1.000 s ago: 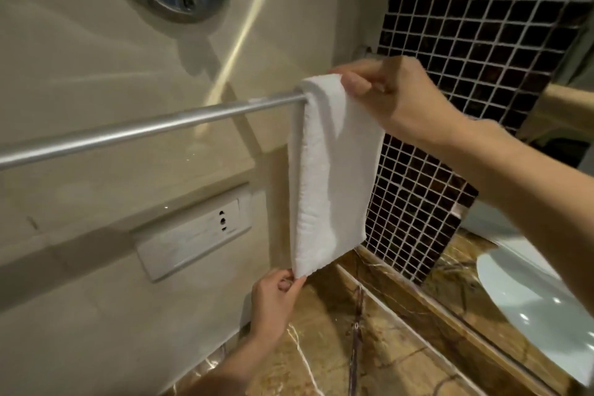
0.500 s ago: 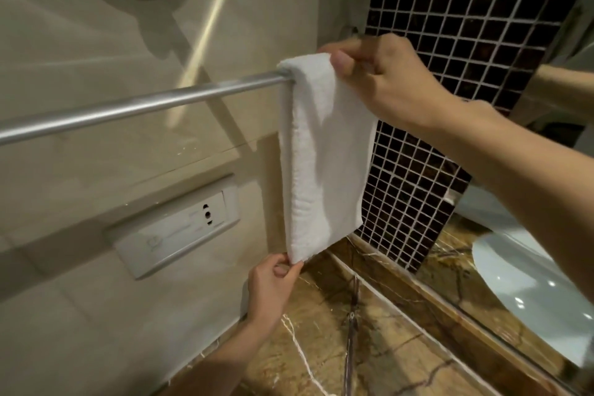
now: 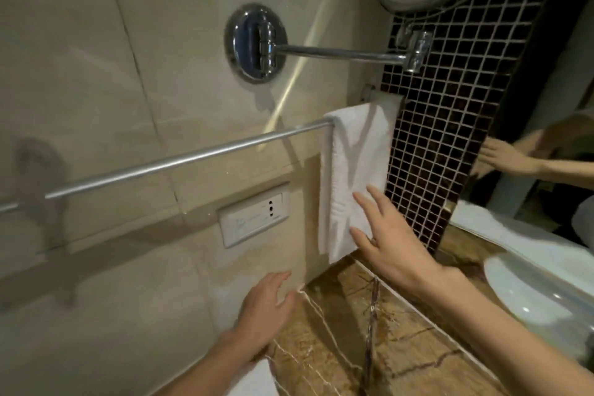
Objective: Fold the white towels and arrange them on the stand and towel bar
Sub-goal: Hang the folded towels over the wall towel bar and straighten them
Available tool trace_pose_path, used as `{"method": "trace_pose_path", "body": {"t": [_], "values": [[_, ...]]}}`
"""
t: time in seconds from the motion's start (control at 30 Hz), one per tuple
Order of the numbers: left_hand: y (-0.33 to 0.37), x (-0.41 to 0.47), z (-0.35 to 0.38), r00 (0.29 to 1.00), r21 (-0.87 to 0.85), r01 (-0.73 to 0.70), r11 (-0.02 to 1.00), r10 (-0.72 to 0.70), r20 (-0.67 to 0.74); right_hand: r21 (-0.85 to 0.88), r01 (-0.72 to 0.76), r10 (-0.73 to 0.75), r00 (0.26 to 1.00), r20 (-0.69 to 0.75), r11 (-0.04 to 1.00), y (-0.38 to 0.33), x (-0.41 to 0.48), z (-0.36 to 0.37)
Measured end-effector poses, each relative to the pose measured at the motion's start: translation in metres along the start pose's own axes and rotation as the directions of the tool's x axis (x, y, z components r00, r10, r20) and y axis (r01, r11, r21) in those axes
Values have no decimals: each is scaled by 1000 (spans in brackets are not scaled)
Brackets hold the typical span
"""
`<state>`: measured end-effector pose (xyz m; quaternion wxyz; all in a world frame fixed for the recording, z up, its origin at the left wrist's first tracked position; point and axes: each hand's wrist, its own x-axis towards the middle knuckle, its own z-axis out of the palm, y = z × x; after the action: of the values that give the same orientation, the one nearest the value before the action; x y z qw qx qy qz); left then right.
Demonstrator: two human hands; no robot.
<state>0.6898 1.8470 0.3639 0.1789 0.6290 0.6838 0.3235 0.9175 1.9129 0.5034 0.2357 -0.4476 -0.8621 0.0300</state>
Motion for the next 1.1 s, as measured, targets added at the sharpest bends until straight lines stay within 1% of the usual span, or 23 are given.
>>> {"method": "trace_pose_path", "body": {"t": [0.1, 0.13, 0.2, 0.23, 0.33, 0.37, 0.43, 0.5, 0.6, 0.77, 0.9, 1.0, 1.1], "values": [[-8, -40, -28, 995, 289, -91, 953, 73, 72, -84, 36, -28, 994, 102, 996, -21, -44, 28], [-11, -55, -35, 993, 355, -106, 929, 79, 88, -90, 44, -32, 991, 130, 995, -29, -59, 36], [-16, -83, -49, 990, 411, -119, 904, 78, 114, -74, 33, -19, 984, 178, 997, -47, -87, 51], [-18, -98, -54, 990, 421, -128, 898, 87, 115, -58, 15, -4, 980, 197, 998, -56, -101, 58], [-25, -138, -69, 981, 412, -192, 891, 190, 47, -18, -46, 49, 971, 235, 999, -81, -138, 74], [-27, -152, -72, 981, 407, -191, 893, 181, 63, -10, -65, 65, 966, 250, 998, -89, -150, 79], [-36, -181, -73, 985, 426, -156, 891, 107, 136, -11, -77, 77, 955, 288, 997, -104, -179, 85], [-43, -210, -70, 984, 434, -100, 895, 25, 175, -28, -67, 72, 946, 316, 997, -115, -209, 90], [-43, -256, -65, 969, 403, -66, 913, -37, 244, -54, -49, 65, 934, 350, 997, -130, -251, 94], [-37, -320, -54, 961, 406, -18, 914, -95, 258, -90, -40, 75, 905, 420, 995, -147, -306, 100], [-25, -351, -44, 955, 399, 9, 917, -126, 267, -130, -51, 107, 873, 476, 990, -154, -337, 104], [-15, -367, -32, 949, 400, 30, 916, -151, 275, -129, -59, 116, 858, 500, 990, -153, -356, 105], [-8, -381, -16, 941, 407, 69, 911, -194, 276, -97, -45, 89, 845, 527, 994, -149, -369, 105]]}}
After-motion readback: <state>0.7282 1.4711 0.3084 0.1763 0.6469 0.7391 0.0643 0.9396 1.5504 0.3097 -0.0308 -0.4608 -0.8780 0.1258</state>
